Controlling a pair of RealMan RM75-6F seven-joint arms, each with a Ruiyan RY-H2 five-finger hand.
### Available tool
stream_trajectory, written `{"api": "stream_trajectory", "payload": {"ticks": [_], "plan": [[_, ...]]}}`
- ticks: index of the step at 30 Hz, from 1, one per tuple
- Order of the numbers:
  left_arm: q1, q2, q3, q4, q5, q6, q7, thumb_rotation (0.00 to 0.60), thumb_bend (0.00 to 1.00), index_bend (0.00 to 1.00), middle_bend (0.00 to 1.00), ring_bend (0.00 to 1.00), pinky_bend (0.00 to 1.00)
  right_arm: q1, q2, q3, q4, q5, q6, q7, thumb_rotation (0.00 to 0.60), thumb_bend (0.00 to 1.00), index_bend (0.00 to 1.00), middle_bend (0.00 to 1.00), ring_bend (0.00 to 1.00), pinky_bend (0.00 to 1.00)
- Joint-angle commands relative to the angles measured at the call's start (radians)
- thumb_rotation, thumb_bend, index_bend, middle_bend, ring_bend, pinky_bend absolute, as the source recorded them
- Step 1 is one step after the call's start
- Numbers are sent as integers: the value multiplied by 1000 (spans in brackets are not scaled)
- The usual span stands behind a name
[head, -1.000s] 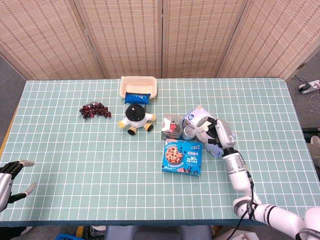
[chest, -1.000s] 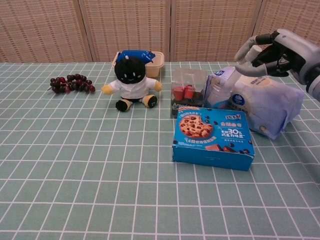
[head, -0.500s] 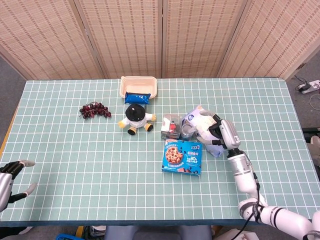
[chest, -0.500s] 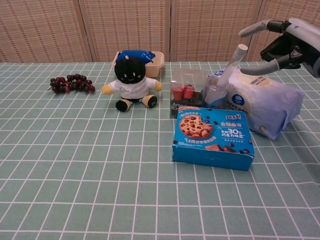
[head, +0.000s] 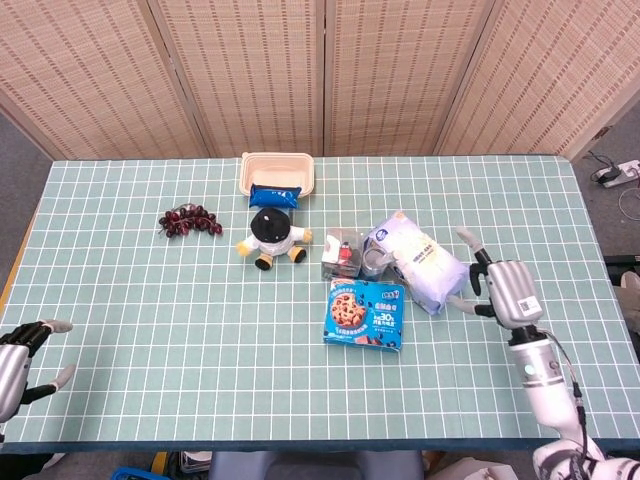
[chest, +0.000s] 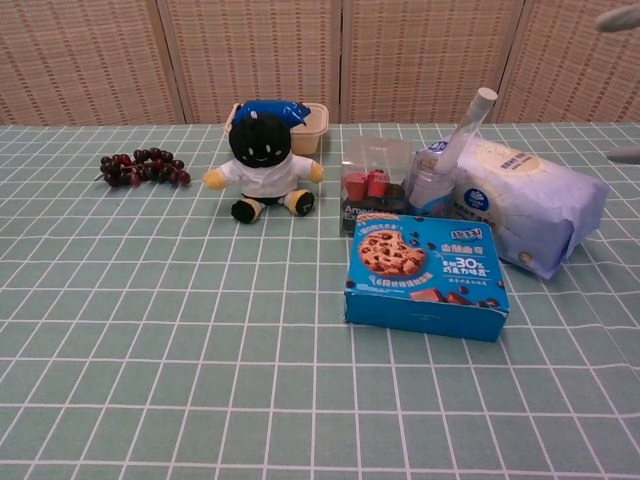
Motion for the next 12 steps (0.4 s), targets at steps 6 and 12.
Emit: {"api": "stream_trajectory", "payload": {"ticks": [6,12], "plan": [[-1,-7,0,0,0,0,15,600,243,404,349,325,441,-142,158,-155,-91,-98,78,-105,600,0,455,567,595,573],[-3,-20,2,1,0,-5,46,600,243,405,349,326,442,-227,180,-207,-61,-150,158,-111,600,11,454,496,472,425]]}}
